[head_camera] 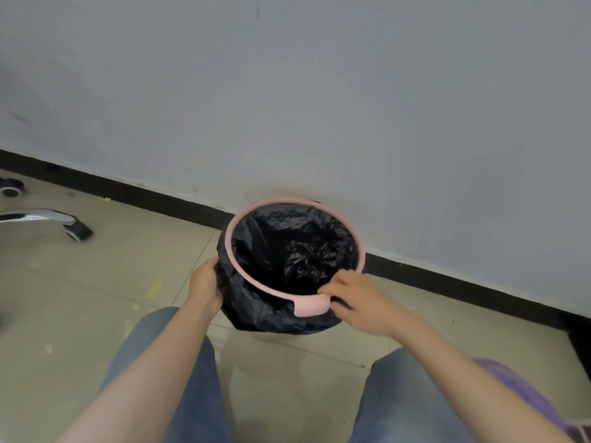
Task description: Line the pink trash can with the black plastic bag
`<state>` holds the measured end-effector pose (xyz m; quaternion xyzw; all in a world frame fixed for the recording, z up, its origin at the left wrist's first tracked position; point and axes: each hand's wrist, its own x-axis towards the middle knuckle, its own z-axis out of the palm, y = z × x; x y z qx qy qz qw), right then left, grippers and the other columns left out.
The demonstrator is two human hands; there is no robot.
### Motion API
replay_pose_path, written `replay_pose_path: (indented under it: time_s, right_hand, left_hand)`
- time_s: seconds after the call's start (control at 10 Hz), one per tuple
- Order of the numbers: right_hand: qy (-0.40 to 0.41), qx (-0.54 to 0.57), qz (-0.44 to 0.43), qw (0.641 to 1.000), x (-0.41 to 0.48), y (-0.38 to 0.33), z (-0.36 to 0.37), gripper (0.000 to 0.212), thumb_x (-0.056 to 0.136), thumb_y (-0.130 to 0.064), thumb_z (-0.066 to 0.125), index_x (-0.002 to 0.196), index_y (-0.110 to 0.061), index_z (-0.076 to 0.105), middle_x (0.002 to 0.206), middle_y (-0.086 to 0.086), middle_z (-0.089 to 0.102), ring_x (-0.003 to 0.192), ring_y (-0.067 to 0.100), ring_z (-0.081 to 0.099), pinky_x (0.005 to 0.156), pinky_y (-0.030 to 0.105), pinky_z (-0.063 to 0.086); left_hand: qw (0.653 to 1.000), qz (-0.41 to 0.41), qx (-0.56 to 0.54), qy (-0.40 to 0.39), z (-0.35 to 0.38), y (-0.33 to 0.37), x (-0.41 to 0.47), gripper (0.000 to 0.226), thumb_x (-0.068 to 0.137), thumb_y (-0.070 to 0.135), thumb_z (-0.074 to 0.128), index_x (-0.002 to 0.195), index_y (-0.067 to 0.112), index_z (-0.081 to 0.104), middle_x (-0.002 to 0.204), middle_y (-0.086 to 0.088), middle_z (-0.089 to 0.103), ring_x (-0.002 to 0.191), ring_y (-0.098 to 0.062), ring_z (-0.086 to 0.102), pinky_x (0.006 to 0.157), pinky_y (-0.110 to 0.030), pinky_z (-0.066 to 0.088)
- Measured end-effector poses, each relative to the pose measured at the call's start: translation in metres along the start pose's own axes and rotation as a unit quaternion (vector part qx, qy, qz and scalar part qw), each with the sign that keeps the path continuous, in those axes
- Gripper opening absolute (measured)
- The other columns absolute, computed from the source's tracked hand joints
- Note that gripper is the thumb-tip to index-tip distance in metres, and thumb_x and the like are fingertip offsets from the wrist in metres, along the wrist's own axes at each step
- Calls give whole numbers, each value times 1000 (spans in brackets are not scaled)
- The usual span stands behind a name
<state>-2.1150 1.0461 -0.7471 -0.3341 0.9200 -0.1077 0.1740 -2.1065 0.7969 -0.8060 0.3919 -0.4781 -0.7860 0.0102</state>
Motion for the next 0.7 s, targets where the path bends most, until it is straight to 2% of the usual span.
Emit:
replay_pose_path:
  time_s: [0.1,0.2,0.3,0.4,0.5,0.6,0.7]
  right_hand:
    - [-31,-30,-3,999,-4,1,31,42,89,-27,41,129,-19,46,124,5,52,117,23,43,110,35,24]
    - [7,-67,10,998,-2,-1,49,43,88,-36,34,124,-19,50,115,3,59,113,21,50,114,40,23]
    - [51,-138,16,989,1,0,61,38,79,-43,32,96,-28,62,78,-10,65,78,11,64,91,37,54]
    - [68,-179,11,981,5,-5,62,36,76,-45,31,89,-34,63,70,-15,63,70,4,62,84,28,55]
    - [76,-190,20,979,15,-12,61,38,76,-44,32,92,-33,65,69,-13,64,69,5,63,84,28,54]
    - [72,-143,25,987,32,-19,68,39,77,-42,34,97,-28,64,72,-9,65,71,11,64,88,32,53]
    - [94,-71,24,993,51,-23,59,44,81,-38,35,113,-20,59,88,4,68,88,23,63,92,38,50]
  left_hand:
    - [998,29,46,36,-9,2,-2,19,92,12,38,85,9,55,84,-6,55,75,-21,52,63,-29,41]
    - [965,133,200,102,-12,-1,-9,29,92,15,35,113,9,54,117,-10,55,114,-27,47,91,-41,41]
    - [855,297,415,93,-10,-15,-31,44,93,19,39,135,7,38,140,-17,41,131,-34,32,110,-46,27]
    - [767,376,519,31,-5,-35,-43,53,87,32,35,132,7,42,140,-20,42,131,-37,33,107,-48,31]
    - [690,433,580,13,-3,-54,-39,50,82,30,35,122,4,51,128,-26,54,123,-37,40,93,-54,45]
    - [614,496,614,8,-1,-59,-28,42,81,24,37,114,6,56,121,-23,61,120,-30,34,94,-48,46]
    - [539,512,669,-11,-4,-63,-19,41,81,24,36,112,14,62,120,-11,66,121,-25,36,99,-45,43]
